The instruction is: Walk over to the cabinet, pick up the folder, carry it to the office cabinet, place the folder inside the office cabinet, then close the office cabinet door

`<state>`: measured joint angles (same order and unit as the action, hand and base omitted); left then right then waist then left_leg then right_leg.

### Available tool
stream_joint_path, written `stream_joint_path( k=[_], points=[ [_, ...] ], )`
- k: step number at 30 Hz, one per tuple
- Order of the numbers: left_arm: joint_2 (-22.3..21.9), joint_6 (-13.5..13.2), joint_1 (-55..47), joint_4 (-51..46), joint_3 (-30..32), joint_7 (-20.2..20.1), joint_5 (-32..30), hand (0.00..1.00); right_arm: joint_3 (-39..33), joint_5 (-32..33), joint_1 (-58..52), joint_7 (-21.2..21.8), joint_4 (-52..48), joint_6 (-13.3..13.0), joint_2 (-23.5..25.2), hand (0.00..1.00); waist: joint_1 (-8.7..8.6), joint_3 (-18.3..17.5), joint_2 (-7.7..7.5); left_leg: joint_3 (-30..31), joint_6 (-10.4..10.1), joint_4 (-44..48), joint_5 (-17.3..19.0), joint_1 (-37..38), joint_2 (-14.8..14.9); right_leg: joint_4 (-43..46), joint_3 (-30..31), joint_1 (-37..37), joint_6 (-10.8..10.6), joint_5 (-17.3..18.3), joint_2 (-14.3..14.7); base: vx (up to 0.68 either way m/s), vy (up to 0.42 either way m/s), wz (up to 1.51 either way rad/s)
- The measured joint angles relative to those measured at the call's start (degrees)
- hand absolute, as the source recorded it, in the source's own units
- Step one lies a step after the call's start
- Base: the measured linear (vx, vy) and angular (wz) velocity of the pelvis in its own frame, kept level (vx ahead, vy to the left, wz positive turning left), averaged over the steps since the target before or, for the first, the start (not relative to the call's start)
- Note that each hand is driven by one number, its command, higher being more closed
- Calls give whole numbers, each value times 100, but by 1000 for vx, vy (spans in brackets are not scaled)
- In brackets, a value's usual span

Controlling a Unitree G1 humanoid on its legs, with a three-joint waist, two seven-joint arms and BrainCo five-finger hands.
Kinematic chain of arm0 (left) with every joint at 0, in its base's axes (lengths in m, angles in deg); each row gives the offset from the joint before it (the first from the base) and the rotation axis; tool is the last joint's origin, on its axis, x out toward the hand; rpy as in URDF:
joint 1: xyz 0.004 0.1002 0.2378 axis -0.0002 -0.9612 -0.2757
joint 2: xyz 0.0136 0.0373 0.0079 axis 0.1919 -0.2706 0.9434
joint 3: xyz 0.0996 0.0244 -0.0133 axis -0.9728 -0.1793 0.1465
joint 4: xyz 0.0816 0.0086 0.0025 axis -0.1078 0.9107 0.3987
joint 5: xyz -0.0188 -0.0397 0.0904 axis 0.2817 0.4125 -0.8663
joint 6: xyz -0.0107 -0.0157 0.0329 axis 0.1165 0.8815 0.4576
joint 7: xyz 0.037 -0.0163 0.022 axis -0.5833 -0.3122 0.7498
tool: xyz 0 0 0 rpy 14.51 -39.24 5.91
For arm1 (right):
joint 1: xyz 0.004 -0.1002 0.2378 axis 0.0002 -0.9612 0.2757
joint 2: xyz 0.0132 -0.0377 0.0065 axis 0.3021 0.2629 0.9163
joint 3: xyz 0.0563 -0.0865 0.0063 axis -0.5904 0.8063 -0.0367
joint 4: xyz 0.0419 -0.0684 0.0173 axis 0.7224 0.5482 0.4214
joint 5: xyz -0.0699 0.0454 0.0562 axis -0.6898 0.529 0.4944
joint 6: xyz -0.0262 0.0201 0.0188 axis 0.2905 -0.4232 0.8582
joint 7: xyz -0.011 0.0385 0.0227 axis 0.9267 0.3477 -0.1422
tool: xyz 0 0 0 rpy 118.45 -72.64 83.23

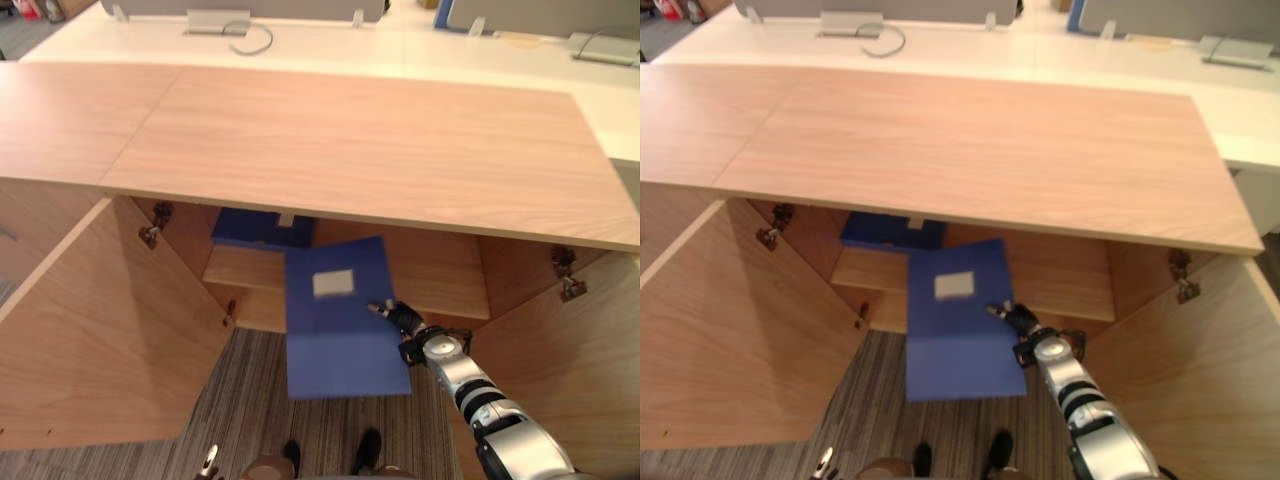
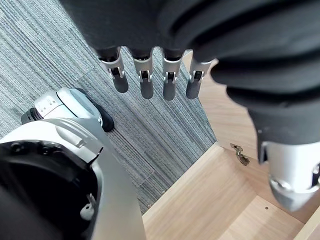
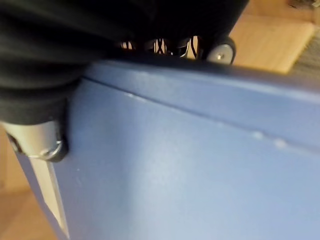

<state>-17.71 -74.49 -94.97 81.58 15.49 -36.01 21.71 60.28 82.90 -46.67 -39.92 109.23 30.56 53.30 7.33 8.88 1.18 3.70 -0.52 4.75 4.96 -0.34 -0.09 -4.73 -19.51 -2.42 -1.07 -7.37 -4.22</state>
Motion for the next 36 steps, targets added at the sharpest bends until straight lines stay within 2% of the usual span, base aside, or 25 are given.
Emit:
stream_joint_path(
  k=[1,3,6,10,12,13,15,17,19,21,28,32,36],
  points=[
    [-4,3,22,-7,-32,11,39,0,-186,213,20,-57,19,1,49,100,-1,14,12,19,-3,2,-19,-69,-15,2,-30,-42,-2,-2,-13,9,33,22],
    [-29,16,29,-198,-149,88,123,0,-667,1509,260,-310,108,2,192,100,7,185,76,73,-31,0,-68,-107,-44,3,-95,-71,-6,-5,-52,22,23,19],
    [-94,20,27,-372,-153,139,219,0,-1255,2571,556,-435,130,-18,293,100,12,228,135,157,-40,-12,-108,-213,-64,4,-200,-130,-6,-5,-85,13,6,20],
    [-190,68,1,-611,-276,168,362,0,-2261,4249,1139,-668,117,-257,408,100,130,319,151,177,-109,-41,-175,-385,-49,62,-253,-313,0,3,-130,4,-5,7],
    [-203,77,0,-660,-380,202,369,0,-2759,4737,1414,-802,19,-431,418,100,165,387,192,204,-109,-6,-191,-560,-34,278,-291,-518,10,110,-161,-19,-20,8],
    [-202,77,1,-666,-392,211,372,0,-2837,4787,1456,-826,-23,-457,419,100,168,413,202,216,-109,0,-192,-578,-34,322,-311,-546,8,134,-173,-33,-19,16],
    [-185,77,-3,-736,-516,281,495,0,-3333,5282,1771,-1052,-254,-736,406,100,172,519,257,252,-106,54,-202,-786,-29,631,-389,-827,27,271,-242,-18,-17,15],
    [-144,77,-41,-862,-657,325,576,0,-3660,5530,1992,-1243,-367,-902,383,100,193,573,282,262,-130,74,-233,-966,-42,888,-402,-1090,32,384,-314,4,-11,13],
    [-113,77,-78,-962,-800,341,617,0,-3957,5746,2213,-1459,-532,-1061,345,100,201,648,352,265,-137,136,-257,-1114,-79,1203,-432,-1350,30,529,-418,31,-2,16],
    [-114,78,-153,-1134,-977,347,639,0,-4206,6042,2600,-1690,-543,-1206,123,100,196,779,484,256,-190,167,-297,-1277,-137,1467,-467,-1584,18,646,-550,30,-2,17],
    [-134,77,-313,-1365,-1012,555,813,0,-3987,6124,3690,-2112,-538,-1207,-616,100,206,1178,760,175,-181,164,-366,-1719,-166,2033,-441,-2299,107,802,-713,8,-19,1],
    [-154,74,-373,-1238,-796,779,816,0,-3057,6269,4077,-2294,-425,-1186,-881,100,194,1347,785,-110,-188,510,-334,-2178,-218,2479,-226,-2869,137,888,-827,22,-25,-12],
    [-311,76,-343,-878,-346,1006,866,0,-1953,6514,4494,-2566,-259,-1184,-1089,100,197,1607,883,-366,-101,1881,326,-2983,-96,3049,-17,-3391,260,1024,-780,-17,-16,-25]
  ],
)
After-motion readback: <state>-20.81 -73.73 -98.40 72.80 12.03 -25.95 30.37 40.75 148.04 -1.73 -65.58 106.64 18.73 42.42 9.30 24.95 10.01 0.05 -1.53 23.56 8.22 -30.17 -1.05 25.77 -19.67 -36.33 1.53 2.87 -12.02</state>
